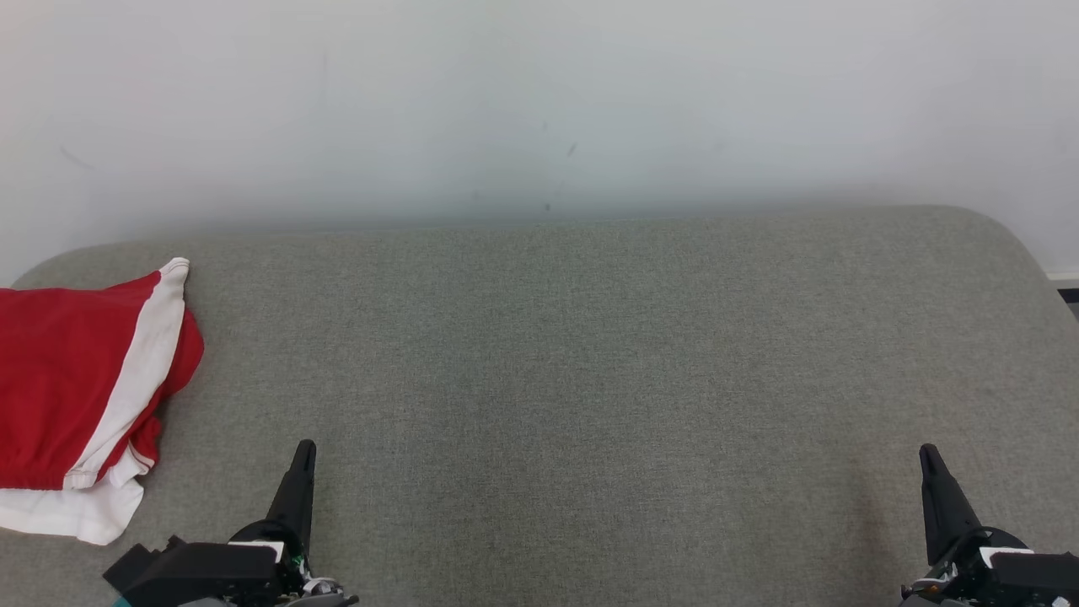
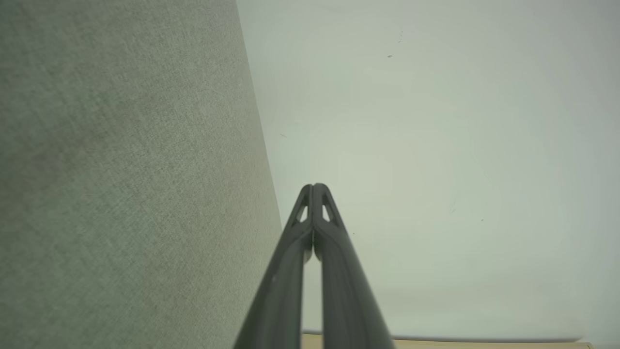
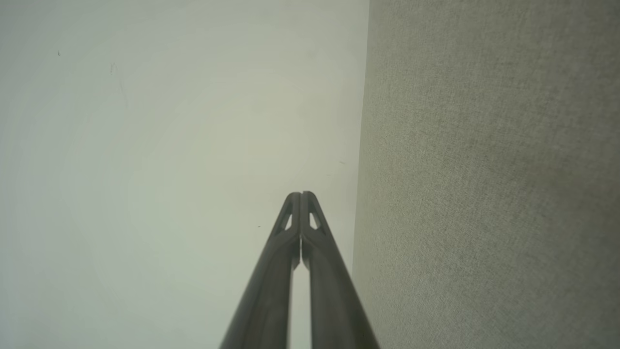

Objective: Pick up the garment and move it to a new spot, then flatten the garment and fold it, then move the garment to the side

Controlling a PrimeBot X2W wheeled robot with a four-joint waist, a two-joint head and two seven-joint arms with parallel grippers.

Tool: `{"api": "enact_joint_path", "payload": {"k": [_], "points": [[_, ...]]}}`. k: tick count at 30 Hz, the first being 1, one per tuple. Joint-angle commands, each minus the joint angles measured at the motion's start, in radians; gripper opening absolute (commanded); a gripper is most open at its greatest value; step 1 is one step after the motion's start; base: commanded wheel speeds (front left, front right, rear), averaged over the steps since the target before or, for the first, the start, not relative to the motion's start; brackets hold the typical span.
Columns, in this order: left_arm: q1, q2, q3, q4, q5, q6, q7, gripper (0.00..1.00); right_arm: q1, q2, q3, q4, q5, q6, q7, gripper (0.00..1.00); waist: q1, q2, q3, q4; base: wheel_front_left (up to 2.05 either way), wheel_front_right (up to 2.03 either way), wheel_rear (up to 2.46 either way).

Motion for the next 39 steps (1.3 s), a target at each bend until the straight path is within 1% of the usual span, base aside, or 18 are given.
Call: {"api": "enact_joint_path", "payload": {"k": [1,39], "points": [[-0.008,0.0,0.001,0.0,-0.007,0.001,-0.001,0.0,-0.005,0.003,-0.001,-0.001,-0.004,-0.002,0.0,0.0,0.0,0.0,0.0,0.0,0.0,0.0,0.0],[-0.008,0.0,0.001,0.0,-0.007,0.001,-0.001,0.0,-0.005,0.003,-0.001,-0.001,-0.004,-0.002,0.0,0.0,0.0,0.0,0.0,0.0,0.0,0.0,0.0]]}}
